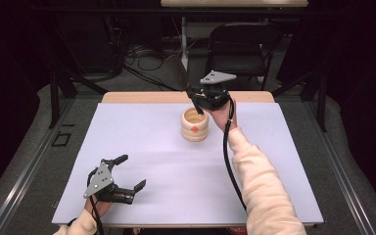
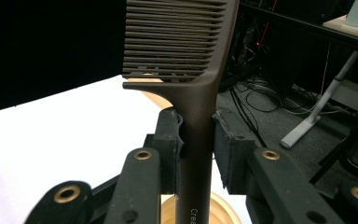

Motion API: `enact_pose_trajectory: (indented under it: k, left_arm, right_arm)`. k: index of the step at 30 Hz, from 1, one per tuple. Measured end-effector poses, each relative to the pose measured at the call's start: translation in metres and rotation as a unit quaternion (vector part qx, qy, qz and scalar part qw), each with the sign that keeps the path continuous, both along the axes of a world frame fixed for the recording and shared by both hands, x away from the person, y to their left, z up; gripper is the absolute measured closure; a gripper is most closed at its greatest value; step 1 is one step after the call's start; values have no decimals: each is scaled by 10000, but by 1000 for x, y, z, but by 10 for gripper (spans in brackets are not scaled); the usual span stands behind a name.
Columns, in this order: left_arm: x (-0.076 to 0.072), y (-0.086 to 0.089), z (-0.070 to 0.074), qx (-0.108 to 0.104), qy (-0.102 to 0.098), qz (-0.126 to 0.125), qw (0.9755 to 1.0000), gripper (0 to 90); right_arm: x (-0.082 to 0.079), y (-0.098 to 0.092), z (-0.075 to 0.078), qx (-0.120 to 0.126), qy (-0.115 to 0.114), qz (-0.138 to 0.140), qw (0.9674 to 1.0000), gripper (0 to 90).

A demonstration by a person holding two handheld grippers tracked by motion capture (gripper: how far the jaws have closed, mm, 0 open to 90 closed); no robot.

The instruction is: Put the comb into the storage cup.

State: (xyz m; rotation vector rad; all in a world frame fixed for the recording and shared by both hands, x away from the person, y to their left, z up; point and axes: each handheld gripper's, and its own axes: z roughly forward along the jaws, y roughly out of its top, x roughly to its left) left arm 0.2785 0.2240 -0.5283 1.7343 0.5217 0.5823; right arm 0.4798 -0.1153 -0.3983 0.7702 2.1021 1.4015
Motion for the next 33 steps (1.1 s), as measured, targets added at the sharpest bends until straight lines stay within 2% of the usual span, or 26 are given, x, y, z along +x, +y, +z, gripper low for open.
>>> enact_pose_trajectory:
  k: [18, 33]
  left_arm:
    - [0, 0, 0, 18, 4, -8, 10000, 2]
    - [0, -1, 0, 16, -2, -23, 10000, 2]
  right_arm:
    - [8, 2, -10, 62, 95, -7, 9999, 722]
    - [14, 7, -25, 125, 124, -24, 9998, 722]
